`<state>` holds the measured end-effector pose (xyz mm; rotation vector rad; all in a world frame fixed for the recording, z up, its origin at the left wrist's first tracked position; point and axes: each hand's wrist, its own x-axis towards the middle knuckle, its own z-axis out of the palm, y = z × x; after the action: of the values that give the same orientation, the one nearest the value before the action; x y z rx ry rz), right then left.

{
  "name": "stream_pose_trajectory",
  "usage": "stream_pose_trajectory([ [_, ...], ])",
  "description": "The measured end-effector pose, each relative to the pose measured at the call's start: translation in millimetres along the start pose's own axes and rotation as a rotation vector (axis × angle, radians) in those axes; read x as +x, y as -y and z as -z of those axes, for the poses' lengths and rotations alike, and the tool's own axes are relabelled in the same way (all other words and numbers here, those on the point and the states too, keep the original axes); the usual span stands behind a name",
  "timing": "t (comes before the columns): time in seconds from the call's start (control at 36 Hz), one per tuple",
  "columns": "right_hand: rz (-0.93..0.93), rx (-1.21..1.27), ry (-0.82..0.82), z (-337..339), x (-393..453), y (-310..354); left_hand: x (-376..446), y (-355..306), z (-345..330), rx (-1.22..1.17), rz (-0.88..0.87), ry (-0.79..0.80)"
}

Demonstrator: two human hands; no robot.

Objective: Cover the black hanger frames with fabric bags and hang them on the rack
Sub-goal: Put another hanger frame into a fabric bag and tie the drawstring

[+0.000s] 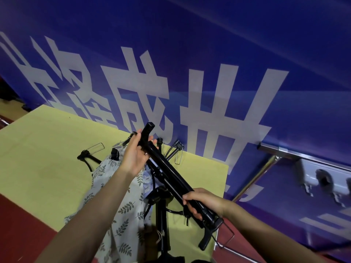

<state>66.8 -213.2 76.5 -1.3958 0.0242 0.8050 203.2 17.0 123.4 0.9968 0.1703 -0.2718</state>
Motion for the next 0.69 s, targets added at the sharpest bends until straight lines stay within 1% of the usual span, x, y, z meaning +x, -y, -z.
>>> stream_pose_trajectory([
  [0.14, -0.022, 0.003, 0.002, 1, -1, -1, 3, -3, 0, -0.015, 0.069, -0.032],
  [0.28, -0.012, 0.051, 0.044, 4, -1, 0, 4, 0, -1, -0.025, 0.049, -0.027],
  [0.42, -0.008, 0.032, 0.081, 12, -1, 6, 7, 1, 0, -0.149, 0.097, -0.036],
  [0.5, -0.013, 0.070, 0.098, 13, -1, 7, 9, -1, -4, -0.229, 0.119, -0.042],
  [0.61, -0.013, 0.096, 0.104, 13, 1, 6, 11, -6, -9, -0.179, 0.093, 0.000],
  [0.69, -0.015, 0.083, 0.114, 13, 2, 6, 10, -7, -9, -0.115, 0.061, -0.003],
])
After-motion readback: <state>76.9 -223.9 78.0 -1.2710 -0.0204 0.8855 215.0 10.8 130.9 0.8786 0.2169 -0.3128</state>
